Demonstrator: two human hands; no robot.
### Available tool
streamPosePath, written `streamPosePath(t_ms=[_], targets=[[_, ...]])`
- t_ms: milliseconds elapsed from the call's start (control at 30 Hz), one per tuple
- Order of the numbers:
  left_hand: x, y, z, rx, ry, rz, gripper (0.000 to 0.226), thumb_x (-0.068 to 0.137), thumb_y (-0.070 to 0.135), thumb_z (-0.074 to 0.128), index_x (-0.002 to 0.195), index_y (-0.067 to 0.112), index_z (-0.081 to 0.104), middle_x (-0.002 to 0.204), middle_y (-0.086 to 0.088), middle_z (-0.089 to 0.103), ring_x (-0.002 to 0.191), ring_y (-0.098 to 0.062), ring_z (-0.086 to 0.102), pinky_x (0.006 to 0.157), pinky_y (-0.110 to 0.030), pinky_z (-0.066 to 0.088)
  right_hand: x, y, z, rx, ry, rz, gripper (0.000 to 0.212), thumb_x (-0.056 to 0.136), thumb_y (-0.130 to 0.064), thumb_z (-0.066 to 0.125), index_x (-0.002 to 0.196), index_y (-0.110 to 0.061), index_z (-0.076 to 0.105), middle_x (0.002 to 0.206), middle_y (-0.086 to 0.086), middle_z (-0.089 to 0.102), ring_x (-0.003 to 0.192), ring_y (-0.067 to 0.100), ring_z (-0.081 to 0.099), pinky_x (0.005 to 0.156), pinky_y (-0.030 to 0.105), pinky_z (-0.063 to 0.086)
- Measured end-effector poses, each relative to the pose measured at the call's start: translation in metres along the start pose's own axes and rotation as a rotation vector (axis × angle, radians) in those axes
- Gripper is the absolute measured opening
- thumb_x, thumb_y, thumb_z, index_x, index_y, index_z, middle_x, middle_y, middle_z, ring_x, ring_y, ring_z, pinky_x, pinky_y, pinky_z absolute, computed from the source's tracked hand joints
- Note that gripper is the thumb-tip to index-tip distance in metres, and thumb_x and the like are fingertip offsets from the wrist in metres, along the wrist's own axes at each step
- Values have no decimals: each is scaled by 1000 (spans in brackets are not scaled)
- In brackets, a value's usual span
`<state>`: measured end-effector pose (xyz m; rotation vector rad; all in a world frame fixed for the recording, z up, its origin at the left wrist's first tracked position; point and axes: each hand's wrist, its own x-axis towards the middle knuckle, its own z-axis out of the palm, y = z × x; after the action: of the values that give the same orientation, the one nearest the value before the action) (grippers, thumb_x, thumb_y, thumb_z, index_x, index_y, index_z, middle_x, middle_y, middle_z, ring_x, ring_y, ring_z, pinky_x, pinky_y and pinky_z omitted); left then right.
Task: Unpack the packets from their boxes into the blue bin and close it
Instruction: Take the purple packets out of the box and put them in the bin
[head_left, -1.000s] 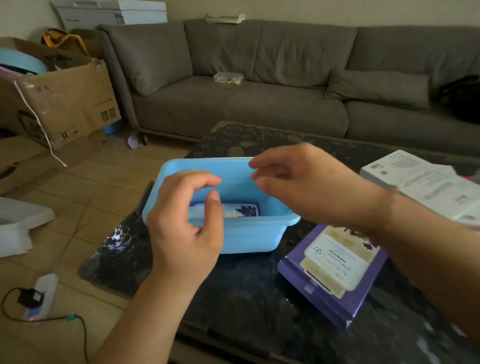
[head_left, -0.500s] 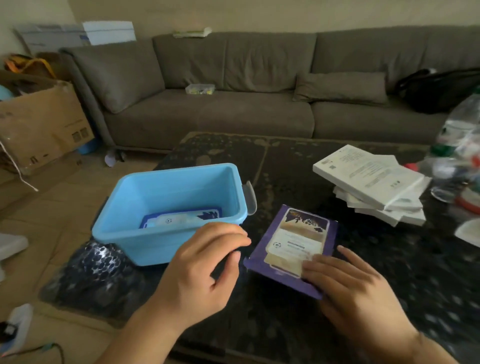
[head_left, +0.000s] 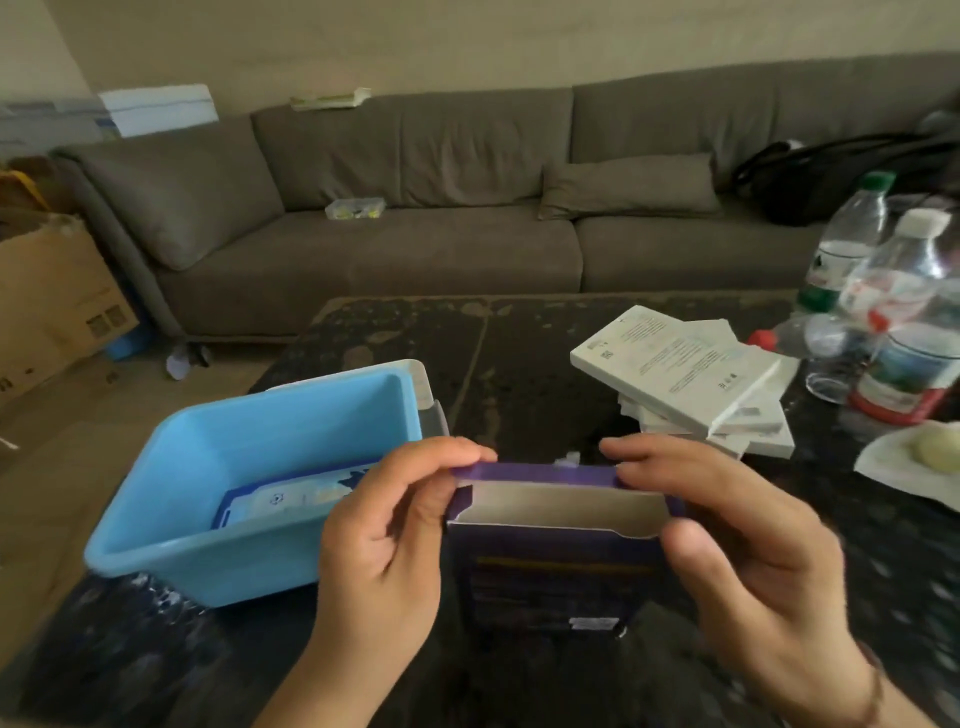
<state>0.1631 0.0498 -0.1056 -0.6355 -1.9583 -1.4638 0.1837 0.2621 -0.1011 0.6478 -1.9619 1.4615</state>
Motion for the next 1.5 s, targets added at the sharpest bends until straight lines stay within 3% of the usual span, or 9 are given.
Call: streamPosePath(t_ms=[167,300,467,600,867,1067,1233,1333,1500], targets=[[-6,-3,-3,-147,-8,-7,20,96,19,47,106,25,63,105,6,72,99,-21,69,83,-24,54,0,6,12,32,76,21,13,88,-17,63,97,-18,72,105,-8,72,102,17,69,84,25,54],[-8,-1,-2,-213,-57,-32,23,96,41,55,106,21,60,105,3,72,98,-24,69,72,-27,59,-4,6,15,150,102,157,26,84,-9,66,97,-30,73,100,-5,74,96,20,71,79,34,58],[-8,-4,-1,-177,-25,-52,7,92,26,58,98,24,60,103,3,71,96,-26,69,72,-25,58,-5,2,16,126,80,154,22,82,-8,65,90,-27,73,101,-4,74,101,18,69,82,27,56],[-7,-3,-3,-158,-103,-53,20,94,44,58,98,24,61,105,8,69,100,-21,67,71,-19,56,-5,1,16,92,37,126,7,83,-24,67,89,-27,70,105,-5,72,101,20,68,80,33,56],[-6,-13,-7,-80,-151,70,18,97,33,57,98,16,59,111,7,67,102,-20,67,75,-17,54,4,1,15,-311,-77,-182,18,85,-25,70,90,-9,74,110,-2,70,101,16,67,81,31,54],[-7,-11,-6,-90,-133,71,15,97,33,58,95,19,58,108,6,67,98,-23,68,75,-23,54,0,9,18,-401,-144,-274,30,91,-42,65,111,-21,74,117,3,65,95,21,64,76,34,53],[-8,-5,-3,-94,-145,162,15,95,26,60,91,13,55,102,0,66,87,-21,68,68,-27,54,3,-9,21,-435,-125,-248,29,89,-47,65,86,-22,80,101,-2,68,81,16,64,66,29,51],[-10,-7,-3,37,-142,317,9,92,16,61,91,10,54,104,-3,65,86,-21,68,66,-34,53,12,-20,21,-433,-232,-157,17,81,-45,69,77,-29,67,99,-15,63,79,5,61,62,23,50],[-13,-2,1,46,-71,373,6,90,14,63,87,13,58,109,0,67,88,-19,69,65,-34,54,21,-34,15,-669,-422,-206,33,73,-50,61,104,-40,55,86,-21,62,72,6,61,53,25,53]])
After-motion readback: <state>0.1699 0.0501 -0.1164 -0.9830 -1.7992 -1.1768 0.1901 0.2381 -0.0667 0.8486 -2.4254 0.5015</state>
